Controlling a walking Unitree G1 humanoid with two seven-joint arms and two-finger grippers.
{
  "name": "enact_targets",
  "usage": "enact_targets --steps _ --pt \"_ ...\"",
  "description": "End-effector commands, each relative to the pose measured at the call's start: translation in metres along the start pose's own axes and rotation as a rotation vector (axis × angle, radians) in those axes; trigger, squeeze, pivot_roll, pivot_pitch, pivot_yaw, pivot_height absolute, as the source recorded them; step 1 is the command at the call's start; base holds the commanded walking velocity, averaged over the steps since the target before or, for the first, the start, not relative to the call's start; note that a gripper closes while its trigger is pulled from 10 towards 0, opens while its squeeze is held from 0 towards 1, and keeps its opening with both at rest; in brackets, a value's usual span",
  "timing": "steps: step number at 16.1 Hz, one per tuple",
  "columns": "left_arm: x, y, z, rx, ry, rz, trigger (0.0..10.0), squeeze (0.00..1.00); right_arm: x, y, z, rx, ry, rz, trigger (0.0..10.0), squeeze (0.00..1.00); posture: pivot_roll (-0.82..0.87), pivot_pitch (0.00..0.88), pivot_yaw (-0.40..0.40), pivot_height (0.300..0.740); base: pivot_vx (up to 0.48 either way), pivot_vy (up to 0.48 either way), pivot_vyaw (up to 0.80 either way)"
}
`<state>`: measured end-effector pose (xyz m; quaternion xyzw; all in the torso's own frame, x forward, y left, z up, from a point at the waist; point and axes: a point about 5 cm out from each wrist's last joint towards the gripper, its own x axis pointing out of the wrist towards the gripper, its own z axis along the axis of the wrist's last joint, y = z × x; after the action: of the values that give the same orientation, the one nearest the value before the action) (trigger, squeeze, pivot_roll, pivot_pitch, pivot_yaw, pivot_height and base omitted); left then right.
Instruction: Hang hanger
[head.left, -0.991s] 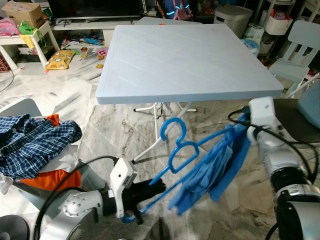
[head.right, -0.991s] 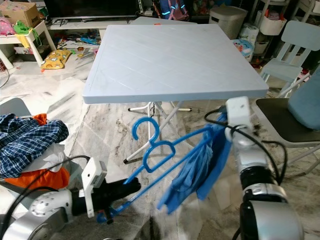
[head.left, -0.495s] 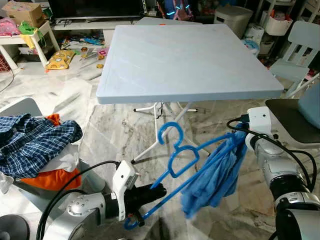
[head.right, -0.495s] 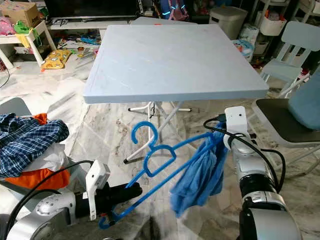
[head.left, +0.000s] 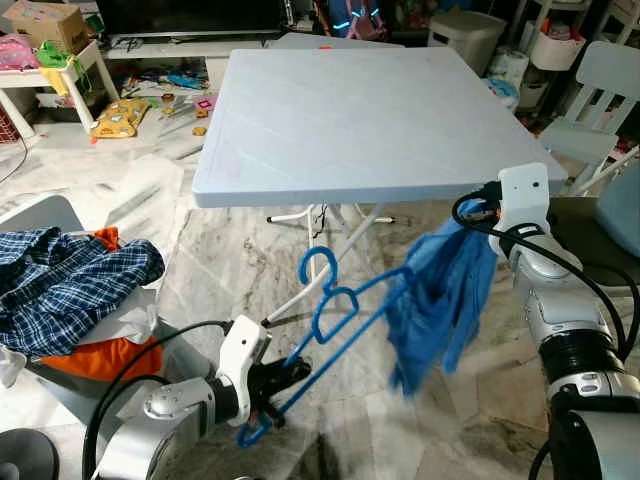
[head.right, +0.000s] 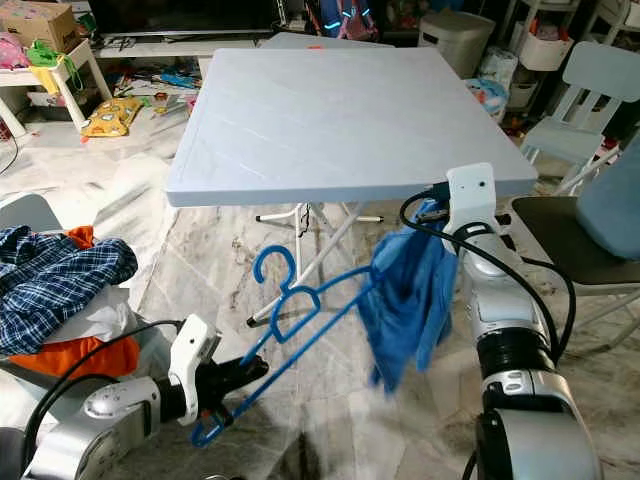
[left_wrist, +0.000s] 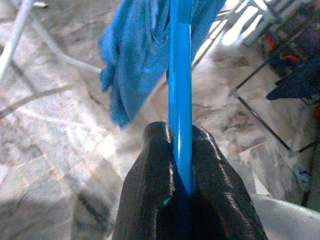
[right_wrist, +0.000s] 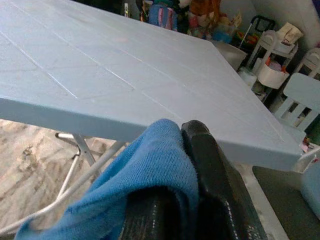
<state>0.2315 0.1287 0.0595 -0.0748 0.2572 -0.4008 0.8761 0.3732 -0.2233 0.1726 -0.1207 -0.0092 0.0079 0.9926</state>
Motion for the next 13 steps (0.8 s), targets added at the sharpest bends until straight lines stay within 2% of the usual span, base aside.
enact_targets --steps 1,2,4,5,6,8,9,11,13 --pt "0.000 0.009 -0.001 -0.004 0.013 0.074 0.0 0.00 0.000 0.004 0.016 0.028 -0.085 0.027 0.0 0.00 -0.10 0.049 -0.030 0.740 0.000 0.000 0.00" --pt "0.002 0.016 0.000 -0.006 0.004 0.131 0.0 0.00 -0.002 0.009 0.023 0.036 -0.131 0.063 0.0 0.00 -0.11 0.047 -0.028 0.740 0.000 0.000 0.00" --pt "0.005 0.017 0.009 0.010 -0.038 0.143 0.0 0.00 -0.004 0.005 0.026 -0.053 -0.151 0.030 0.0 0.00 -0.11 0.045 -0.027 0.740 0.000 0.000 0.00" --pt "0.006 0.006 0.018 0.012 -0.070 0.048 0.0 0.00 -0.002 -0.007 0.012 -0.066 -0.060 -0.064 0.0 0.00 -0.11 0.043 -0.027 0.740 0.000 0.000 0.00" --pt "0.006 0.000 0.019 0.017 -0.059 -0.006 0.0 0.00 -0.001 -0.010 0.010 -0.030 -0.045 -0.106 0.0 0.00 -0.11 0.044 -0.026 0.740 0.000 0.000 0.00" --pt "0.000 -0.021 0.016 0.095 0.025 -0.176 0.0 0.00 0.001 -0.008 0.006 -0.005 -0.026 -0.146 0.0 0.00 -0.10 0.042 -0.026 0.740 0.000 0.000 0.00" --pt "-0.003 -0.026 0.016 0.118 0.041 -0.217 0.0 0.00 0.001 -0.004 0.004 -0.012 -0.023 -0.148 0.0 0.00 -0.09 0.042 -0.026 0.740 0.000 0.000 0.00" --pt "-0.013 -0.028 0.031 0.166 -0.029 -0.207 0.0 0.00 0.002 0.003 -0.005 -0.065 0.019 -0.160 0.0 0.00 -0.08 0.044 -0.031 0.740 0.000 0.000 0.00" --pt "-0.021 -0.031 0.032 0.176 -0.026 -0.236 0.0 0.00 0.003 0.004 -0.012 -0.078 0.061 -0.167 0.0 0.00 -0.07 0.045 -0.032 0.740 0.000 0.000 0.00"
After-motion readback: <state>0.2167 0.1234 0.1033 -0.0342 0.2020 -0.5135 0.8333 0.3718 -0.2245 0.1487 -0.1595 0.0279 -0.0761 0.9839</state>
